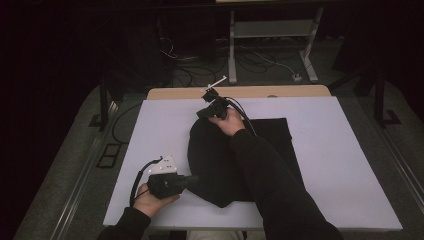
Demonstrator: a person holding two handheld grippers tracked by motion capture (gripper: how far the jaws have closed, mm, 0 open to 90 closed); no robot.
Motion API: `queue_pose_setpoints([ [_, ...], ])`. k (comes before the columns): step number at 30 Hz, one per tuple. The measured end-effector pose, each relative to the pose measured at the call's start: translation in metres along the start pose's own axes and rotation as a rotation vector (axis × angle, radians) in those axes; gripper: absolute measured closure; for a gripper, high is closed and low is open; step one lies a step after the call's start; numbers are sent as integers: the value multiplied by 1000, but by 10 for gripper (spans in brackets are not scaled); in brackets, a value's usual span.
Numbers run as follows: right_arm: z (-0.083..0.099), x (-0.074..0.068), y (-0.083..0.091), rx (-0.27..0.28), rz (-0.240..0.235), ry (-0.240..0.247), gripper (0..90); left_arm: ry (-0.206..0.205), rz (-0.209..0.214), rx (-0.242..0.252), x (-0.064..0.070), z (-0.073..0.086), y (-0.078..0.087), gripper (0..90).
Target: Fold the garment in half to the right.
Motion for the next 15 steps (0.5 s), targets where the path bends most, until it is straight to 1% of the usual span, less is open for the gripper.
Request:
queue_pose_setpoints([
  [3,0,3,7,6,7,-2,850,-6,2,5,1,-3,-2,858],
  [5,-1,5,11,13,8,-1,850,-4,3,9,2,-5,-3,858],
  [6,-1,6,13,16,11,-10,850,-3,4,11,2,-6,-4,857],
  [7,-2,8,15,18,11,-3,850,-3,6,8,2,-7,-5,857],
  [8,-2,9,18,19,16,-6,850,-5,8,4,3,-8,-6,857],
  [15,-7,14,32,38,25,-6,850,-5,22,12,9,-16,-15,858],
])
Point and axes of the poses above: each handheld gripper's, and its own axes: y roughly backward along the jaws, z roughly out of its underside, x roughly to its right, the point moved 6 cm from there along -y, roughly forward along the jaws, and after that the axes turned 15 degrees about x, right-handed, at the moved point
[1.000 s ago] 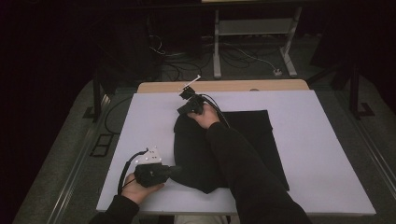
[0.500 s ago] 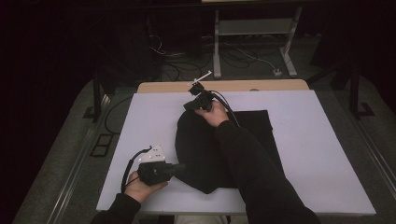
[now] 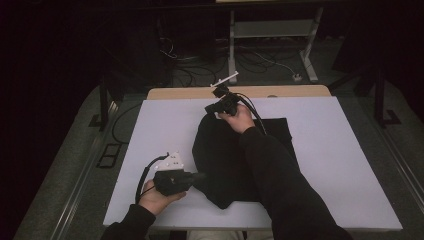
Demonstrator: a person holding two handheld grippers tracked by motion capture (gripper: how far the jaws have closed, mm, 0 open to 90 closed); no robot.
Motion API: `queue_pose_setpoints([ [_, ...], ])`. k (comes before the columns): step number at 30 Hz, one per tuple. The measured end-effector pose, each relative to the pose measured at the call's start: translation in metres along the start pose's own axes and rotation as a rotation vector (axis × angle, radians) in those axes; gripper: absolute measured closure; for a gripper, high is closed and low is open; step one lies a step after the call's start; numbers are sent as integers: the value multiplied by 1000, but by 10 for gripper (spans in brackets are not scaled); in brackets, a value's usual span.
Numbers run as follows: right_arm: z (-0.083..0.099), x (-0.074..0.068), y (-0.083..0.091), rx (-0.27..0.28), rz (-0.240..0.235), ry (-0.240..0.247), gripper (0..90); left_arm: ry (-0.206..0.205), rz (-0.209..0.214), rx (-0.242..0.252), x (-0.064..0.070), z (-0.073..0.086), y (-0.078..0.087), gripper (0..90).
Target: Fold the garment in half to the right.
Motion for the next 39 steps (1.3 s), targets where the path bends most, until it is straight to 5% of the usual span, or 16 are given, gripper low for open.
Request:
queue_pose_setpoints([
  [39,9,41,64,48,81,-33,850,-43,121,-5,27,-25,-53,856],
])
Point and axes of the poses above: each handheld gripper's, and its own axes: y roughly backward along the jaws, z roughly out of its underside, x roughly to its right, the point moved 6 cm from there along -y, roughly forward along the jaws, and after that the axes turned 15 degrees about x, right-handed, at the moved point
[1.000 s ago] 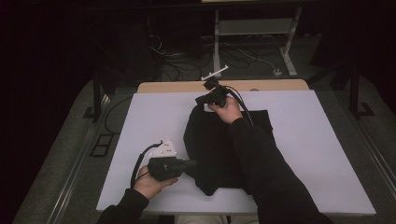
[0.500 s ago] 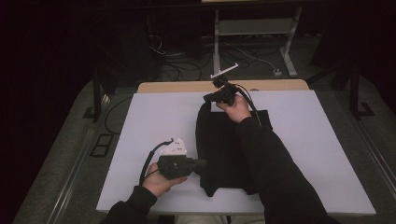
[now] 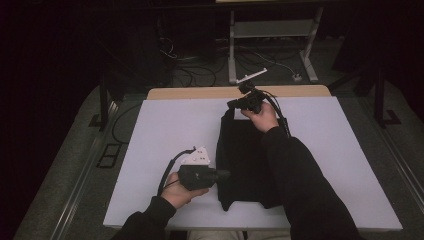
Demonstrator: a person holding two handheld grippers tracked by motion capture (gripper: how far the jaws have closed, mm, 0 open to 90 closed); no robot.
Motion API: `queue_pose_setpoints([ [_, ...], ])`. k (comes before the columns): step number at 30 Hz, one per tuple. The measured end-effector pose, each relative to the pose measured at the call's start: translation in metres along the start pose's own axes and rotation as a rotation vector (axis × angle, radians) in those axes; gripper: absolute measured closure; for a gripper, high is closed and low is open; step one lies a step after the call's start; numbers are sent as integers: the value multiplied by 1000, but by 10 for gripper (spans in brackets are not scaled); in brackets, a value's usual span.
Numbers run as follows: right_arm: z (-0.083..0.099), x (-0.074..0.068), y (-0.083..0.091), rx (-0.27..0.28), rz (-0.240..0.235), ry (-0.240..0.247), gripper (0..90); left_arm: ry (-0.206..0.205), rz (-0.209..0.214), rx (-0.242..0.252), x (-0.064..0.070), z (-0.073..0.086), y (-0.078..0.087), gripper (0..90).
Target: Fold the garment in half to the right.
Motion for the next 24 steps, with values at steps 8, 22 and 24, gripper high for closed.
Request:
queue_pose_setpoints([
  [8,8,10,13,5,18,-24,850,-11,16,-15,5,-1,-9,856],
  [22,18,27,33,14,44,-44,850,-26,59,-24,14,-8,-32,856],
  [24,19,30,36,17,48,-47,850,-27,64,-27,15,-8,-35,856],
])
Point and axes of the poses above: each handheld gripper's, and its own axes: y roughly backward along the jaws, z roughly out of its underside, x roughly to its right, the point moved 6 cm from there along -y, roughly forward along the jaws, and after that the axes turned 15 degrees about x, right-handed, at the moved point
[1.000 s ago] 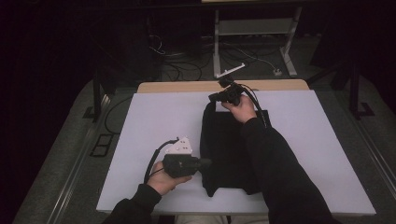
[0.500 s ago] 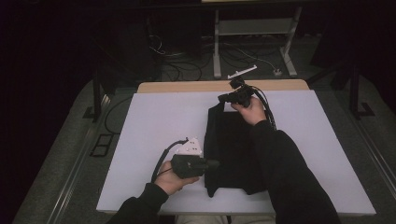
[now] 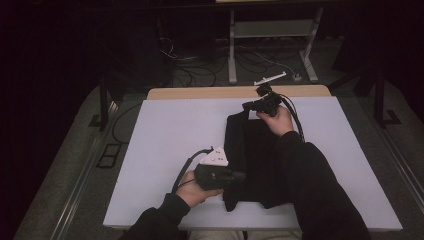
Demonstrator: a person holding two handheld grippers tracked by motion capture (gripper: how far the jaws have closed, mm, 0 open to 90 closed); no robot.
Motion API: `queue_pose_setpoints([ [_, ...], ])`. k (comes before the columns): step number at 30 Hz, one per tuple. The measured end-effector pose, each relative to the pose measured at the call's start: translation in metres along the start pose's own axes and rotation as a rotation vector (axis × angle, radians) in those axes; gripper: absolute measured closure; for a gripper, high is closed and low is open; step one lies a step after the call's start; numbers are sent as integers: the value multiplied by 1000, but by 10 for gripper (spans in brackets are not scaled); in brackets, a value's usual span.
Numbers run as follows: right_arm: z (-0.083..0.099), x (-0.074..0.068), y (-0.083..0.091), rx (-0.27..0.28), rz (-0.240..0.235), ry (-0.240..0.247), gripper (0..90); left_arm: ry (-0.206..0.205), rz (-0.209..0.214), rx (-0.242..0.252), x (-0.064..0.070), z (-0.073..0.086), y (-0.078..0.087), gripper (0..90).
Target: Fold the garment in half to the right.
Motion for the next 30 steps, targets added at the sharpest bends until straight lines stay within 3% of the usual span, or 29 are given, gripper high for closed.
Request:
queue_pose_setpoints([
  [12,5,12,11,6,13,-18,850,-6,33,-11,4,-3,-18,857],
  [30,16,33,32,17,55,-49,850,5,68,13,10,-11,-42,856],
])
Point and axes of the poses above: each handheld gripper's, and its own axes: y roughly backward along the jaws, z roughly out of its underside, x roughly to its right, the point moved 6 cm from there along -y, roughly forward along the jaws, and after that the axes turned 15 degrees about x, right-handed, at the moved point
